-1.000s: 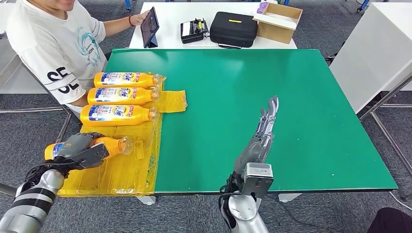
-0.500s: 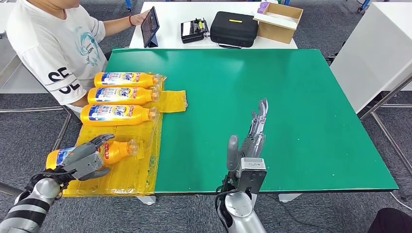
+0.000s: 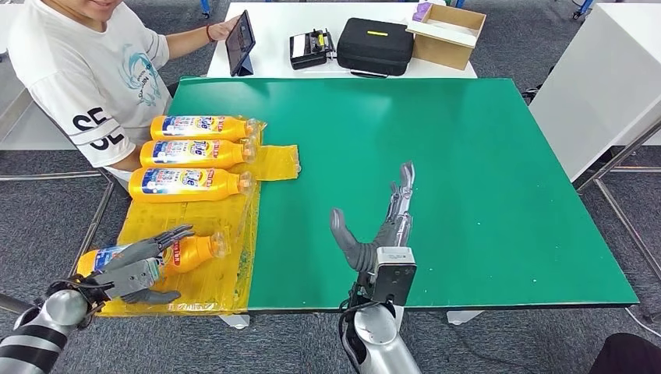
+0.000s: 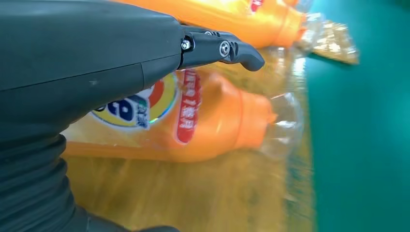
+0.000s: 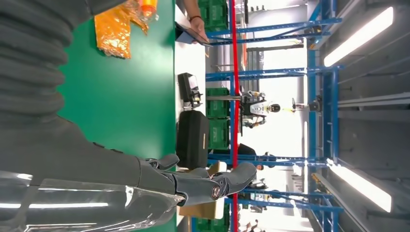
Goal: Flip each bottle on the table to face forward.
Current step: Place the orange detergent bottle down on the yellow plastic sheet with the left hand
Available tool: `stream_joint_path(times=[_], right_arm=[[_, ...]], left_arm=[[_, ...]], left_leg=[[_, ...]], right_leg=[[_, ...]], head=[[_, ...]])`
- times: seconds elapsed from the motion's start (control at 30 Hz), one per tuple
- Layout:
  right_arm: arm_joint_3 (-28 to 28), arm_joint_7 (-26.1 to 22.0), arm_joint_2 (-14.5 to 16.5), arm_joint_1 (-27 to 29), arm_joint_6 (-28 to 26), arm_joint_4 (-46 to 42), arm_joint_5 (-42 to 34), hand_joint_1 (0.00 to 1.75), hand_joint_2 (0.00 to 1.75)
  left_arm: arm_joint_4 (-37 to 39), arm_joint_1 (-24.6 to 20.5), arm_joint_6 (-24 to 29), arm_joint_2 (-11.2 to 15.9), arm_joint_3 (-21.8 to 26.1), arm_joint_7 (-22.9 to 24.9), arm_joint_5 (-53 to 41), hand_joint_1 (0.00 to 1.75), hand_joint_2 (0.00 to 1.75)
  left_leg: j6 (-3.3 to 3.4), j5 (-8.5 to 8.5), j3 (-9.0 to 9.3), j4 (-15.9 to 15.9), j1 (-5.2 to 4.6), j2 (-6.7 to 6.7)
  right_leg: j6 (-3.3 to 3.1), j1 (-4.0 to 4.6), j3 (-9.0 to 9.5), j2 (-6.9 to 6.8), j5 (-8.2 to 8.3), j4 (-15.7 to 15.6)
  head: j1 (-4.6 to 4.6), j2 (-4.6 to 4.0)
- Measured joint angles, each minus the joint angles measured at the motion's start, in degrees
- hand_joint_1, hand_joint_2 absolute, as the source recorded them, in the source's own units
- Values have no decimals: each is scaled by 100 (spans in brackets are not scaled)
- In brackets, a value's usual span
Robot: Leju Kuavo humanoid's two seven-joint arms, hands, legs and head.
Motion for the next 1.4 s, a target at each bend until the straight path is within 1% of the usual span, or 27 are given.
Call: stream_joint_path(times=[0.1, 0.27, 0.33, 0.37, 0.4, 0.43, 0.5, 0.53, 0.57, 0.6, 0.63, 0.73, 0.83, 0.9, 1.0, 1.1, 1.17, 1.27, 1.33, 1.4], right_arm=[[-3, 0, 21, -15, 4, 64, 22, 0, 175], [-6, -4, 29, -35, 4, 133, 43, 0, 175], [-8, -4, 29, -43, 3, 159, 56, 0, 175], [-8, -4, 29, -44, 0, 168, 71, 0, 175], [-9, 8, 29, -44, -7, 176, 99, 0, 175], [-7, 38, 30, -43, -16, 180, 140, 0, 175], [13, 156, 31, -45, -30, 187, 245, 0, 175], [38, 229, 31, -50, -28, 195, 297, 0, 175], [69, 291, 30, -58, -22, 209, 343, 0, 175], [107, 345, 27, -70, -17, 234, 385, 0, 175], [144, 386, 24, -84, -16, 267, 422, 0, 175], [255, 456, 7, -138, -20, 415, 497, 0, 175], [335, 490, -4, -194, -15, 590, 507, 0, 175], [372, 510, -8, -226, -4, 697, 508, 0, 175], [408, 523, -10, -268, 13, 846, 519, 0, 175], [421, 524, -11, -291, -50, 952, 560, 0, 175], [415, 521, -15, -293, -164, 987, 596, 0, 175], [370, 473, -22, -261, -393, 992, 616, 0, 175], [273, 399, -29, -175, -520, 932, 619, 0, 175], [109, 327, -35, -24, -582, 798, 619, 0, 175]], left_arm=[[-76, 111, 44, -63, -8, -19, 301, 0, 0], [-135, 184, 108, -166, -20, -8, 316, 0, 0], [-141, 200, 276, -222, -8, -17, 313, 0, 0], [-144, 212, 504, -294, 24, -3, 296, 0, 0], [-146, 225, 874, -427, 85, 44, 244, 0, 0], [-150, 236, 1418, -614, 178, 127, 127, 0, 0], [-187, 233, 2935, -1115, 437, 301, -303, 0, 0], [-226, 224, 3700, -1370, 575, 315, -471, 0, 0], [-277, 214, 4308, -1617, 722, 268, -533, 0, 0], [-333, 204, 4708, -1828, 868, 158, -438, 0, 0], [-389, 195, 4945, -2008, 1034, 17, -252, 0, 0], [-527, 170, 5316, -2444, 1544, -523, 327, 0, 0], [-633, 149, 5876, -2736, 1968, -987, 401, 0, 0], [-709, 132, 6240, -2865, 2160, -1093, 380, 0, 0], [-814, 107, 6362, -2996, 2266, -1104, 648, 0, 0], [-847, 67, 6158, -3079, 2287, -1104, 1141, 0, 0], [-841, 60, 5801, -3132, 2321, -1100, 1520, 0, 0], [-834, 138, 5109, -3222, 2382, -1021, 1942, 0, 0], [-879, 299, 4625, -3277, 2393, -909, 2135, 0, 0], [-1006, 549, 4264, -3343, 2386, -832, 2213, 0, 0]], left_leg=[[0, 0, -1, 0, 0, -1], [0, 0, -2, 0, 0, 0], [0, 0, -1, 0, -1, 0], [0, 0, -1, 1, -1, -1], [0, 1, -2, 1, -1, -2], [0, 1, -3, 2, -2, -6], [1, 2, -10, 3, -3, -12], [1, 2, -13, 3, -4, -13], [2, 2, -15, 3, -7, -10], [2, 2, -15, 3, -8, -6], [2, 2, -15, 3, -10, -2], [1, 2, -15, 3, -9, 1], [-1, 3, -15, 3, -3, 1], [-3, 4, -15, 3, -1, 1], [-4, 5, -16, 2, 1, 0], [-5, 5, -17, 2, 2, 1], [-5, 5, -18, 2, 0, 1], [-4, 5, -18, 3, -1, 0], [-4, 4, -18, 3, -2, 2], [-4, 3, -22, 3, -3, 4]], right_leg=[[0, 0, -2, 0, 0, 0], [0, 0, -2, 0, 0, -1], [0, 0, -4, 0, 0, -1], [0, -1, -7, -1, 1, -2], [1, -1, -12, -2, 1, -2], [1, -1, -14, -6, 1, -2], [2, -2, -10, -13, 2, -3], [2, -4, -5, -14, 3, -3], [0, -6, -3, -13, 7, -3], [-2, -7, -4, -10, 11, -3], [-5, -9, -7, -7, 14, -4], [-9, -3, -14, -3, 16, -5], [-13, 5, -17, -3, 14, -2], [-14, 7, -19, -2, 13, -1], [-15, 7, -19, -3, 13, -1], [-15, 4, -18, -2, 13, -1], [-15, 2, -19, -2, 13, -1], [-15, 0, -19, -2, 13, -2], [-14, 0, -21, -1, 13, -2], [-14, 0, -27, 0, 13, -3]], head=[[1, 0], [1, 0], [1, 0], [1, 0], [0, 0], [0, 0], [1, 0], [2, 0], [2, 0], [2, 0], [2, 0], [1, 0], [1, 0], [0, 0], [1, 0], [2, 0], [2, 0], [2, 0], [2, 0], [2, 0]])
